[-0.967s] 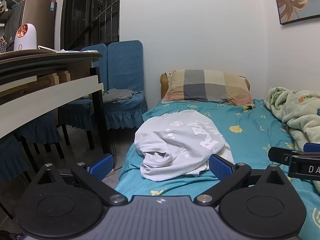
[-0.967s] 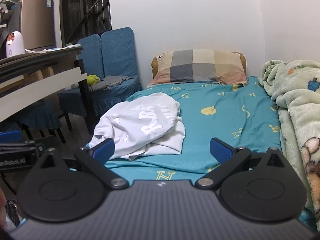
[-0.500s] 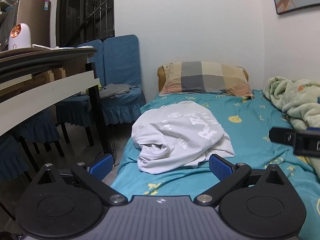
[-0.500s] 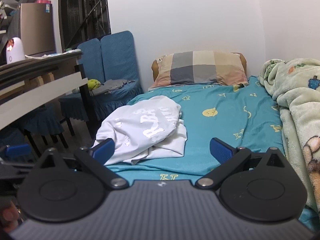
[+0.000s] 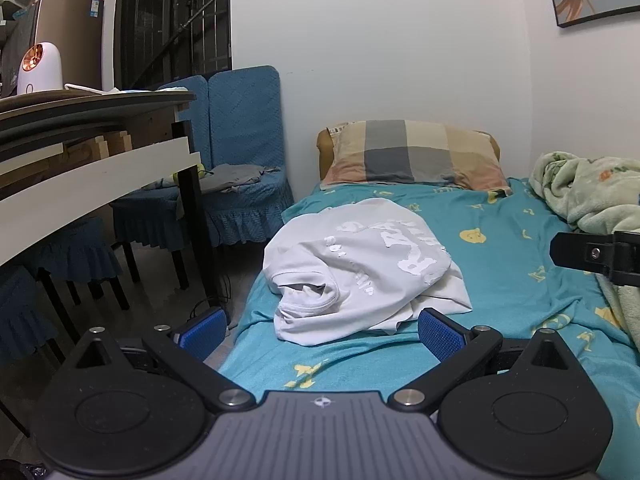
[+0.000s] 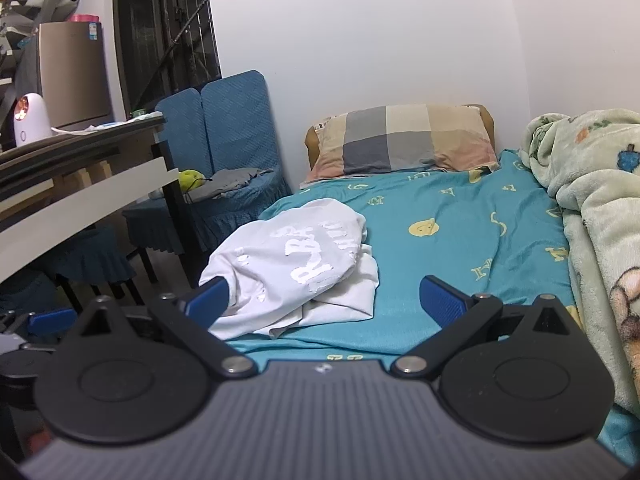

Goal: Fold clothes
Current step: 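Reach both grippers toward the crumpled white T-shirt on the bed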

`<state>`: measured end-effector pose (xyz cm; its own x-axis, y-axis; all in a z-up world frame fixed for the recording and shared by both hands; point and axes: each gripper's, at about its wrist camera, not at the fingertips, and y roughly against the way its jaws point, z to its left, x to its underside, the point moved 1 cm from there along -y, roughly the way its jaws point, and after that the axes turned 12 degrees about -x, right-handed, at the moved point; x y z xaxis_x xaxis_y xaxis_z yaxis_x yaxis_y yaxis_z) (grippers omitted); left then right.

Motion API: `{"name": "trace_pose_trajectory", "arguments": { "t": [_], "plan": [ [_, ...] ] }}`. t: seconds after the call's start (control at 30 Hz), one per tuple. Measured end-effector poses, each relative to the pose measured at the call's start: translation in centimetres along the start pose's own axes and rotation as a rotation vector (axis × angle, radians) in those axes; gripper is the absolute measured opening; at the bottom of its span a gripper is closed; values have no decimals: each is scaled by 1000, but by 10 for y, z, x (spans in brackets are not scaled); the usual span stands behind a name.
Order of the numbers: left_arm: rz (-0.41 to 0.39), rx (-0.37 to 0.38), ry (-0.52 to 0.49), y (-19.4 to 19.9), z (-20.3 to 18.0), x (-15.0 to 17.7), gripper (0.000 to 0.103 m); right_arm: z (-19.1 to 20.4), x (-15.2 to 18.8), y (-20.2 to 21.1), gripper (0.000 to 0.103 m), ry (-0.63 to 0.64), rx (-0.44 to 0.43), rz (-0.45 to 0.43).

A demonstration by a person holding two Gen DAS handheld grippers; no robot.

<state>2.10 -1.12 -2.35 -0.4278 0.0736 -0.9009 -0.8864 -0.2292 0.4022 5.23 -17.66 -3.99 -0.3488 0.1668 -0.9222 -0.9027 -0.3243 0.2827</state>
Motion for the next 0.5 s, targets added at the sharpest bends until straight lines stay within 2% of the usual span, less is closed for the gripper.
{"name": "trace_pose_trajectory", "arguments": {
  "t": [0.2,0.5],
  "plan": [
    [-2,30,1,1,-1,0,103,-1,0,2,103,7,-12,-1],
    [55,65,56,-11,6,-4,103,-6,-3,9,103,-15,-1,-7]
  ]
}}
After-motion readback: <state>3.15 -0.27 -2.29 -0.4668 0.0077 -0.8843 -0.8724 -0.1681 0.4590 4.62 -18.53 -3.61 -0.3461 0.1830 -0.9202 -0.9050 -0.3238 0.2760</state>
